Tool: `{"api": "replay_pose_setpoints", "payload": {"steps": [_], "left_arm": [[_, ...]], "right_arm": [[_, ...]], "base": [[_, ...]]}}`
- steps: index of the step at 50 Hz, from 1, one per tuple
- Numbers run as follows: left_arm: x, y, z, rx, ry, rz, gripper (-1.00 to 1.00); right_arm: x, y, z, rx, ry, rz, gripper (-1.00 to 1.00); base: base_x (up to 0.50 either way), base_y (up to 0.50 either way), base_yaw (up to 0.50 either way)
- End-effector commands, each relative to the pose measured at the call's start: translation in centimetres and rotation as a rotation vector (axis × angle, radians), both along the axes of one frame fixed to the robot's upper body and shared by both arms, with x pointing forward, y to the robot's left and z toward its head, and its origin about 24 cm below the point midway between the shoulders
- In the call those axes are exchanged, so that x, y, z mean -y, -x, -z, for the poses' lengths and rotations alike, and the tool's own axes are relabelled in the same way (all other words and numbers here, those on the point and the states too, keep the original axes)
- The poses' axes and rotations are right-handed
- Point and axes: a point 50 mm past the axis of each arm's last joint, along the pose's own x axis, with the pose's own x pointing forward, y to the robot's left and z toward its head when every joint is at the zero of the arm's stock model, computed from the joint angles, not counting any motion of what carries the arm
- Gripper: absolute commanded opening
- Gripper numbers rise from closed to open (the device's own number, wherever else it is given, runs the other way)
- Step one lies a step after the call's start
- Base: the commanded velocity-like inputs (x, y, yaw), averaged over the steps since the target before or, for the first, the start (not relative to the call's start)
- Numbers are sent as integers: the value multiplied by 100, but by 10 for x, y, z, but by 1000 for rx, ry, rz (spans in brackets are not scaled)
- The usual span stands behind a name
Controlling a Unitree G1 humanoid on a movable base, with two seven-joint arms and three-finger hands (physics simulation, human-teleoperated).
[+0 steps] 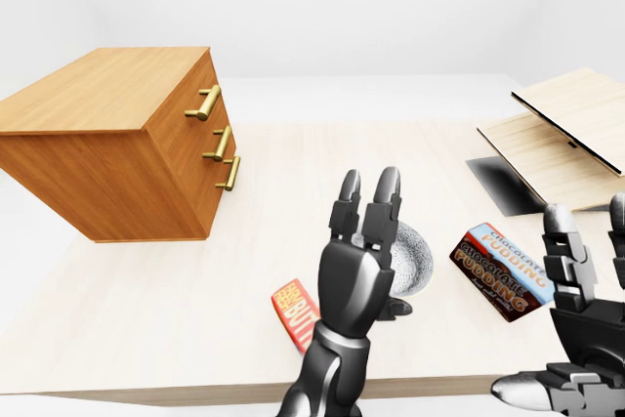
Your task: Close the top drawer of the cabinet and put the bowl on top of it.
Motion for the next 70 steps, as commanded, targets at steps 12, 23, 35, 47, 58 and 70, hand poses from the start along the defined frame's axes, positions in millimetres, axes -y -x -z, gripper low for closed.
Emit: {"api": "replay_pose_setpoints", "payload": {"steps": [12,23,35,47,58,70], "left_arm": [[24,0,25,24,-100,-43,100],[39,12,40,15,-189,5,100],[40,5,44,18,-217,-13,100],[39,12,40,76,-251,-30,100],[40,6,51,60,-313,-48,100],[39,5,54,72,-348,-59,100]], "right_arm": [[3,6,-6,34,13,20,100],[7,8,-9,53,13,33,100],[6,2,-5,39,6,21,100],[6,3,-4,35,2,17,100],[6,4,-5,38,3,18,100],[5,4,-6,40,7,15,100]], "base": [[0,0,0],[0,0,0],[0,0,0],[0,0,0],[0,0,0],[0,0,0]]}}
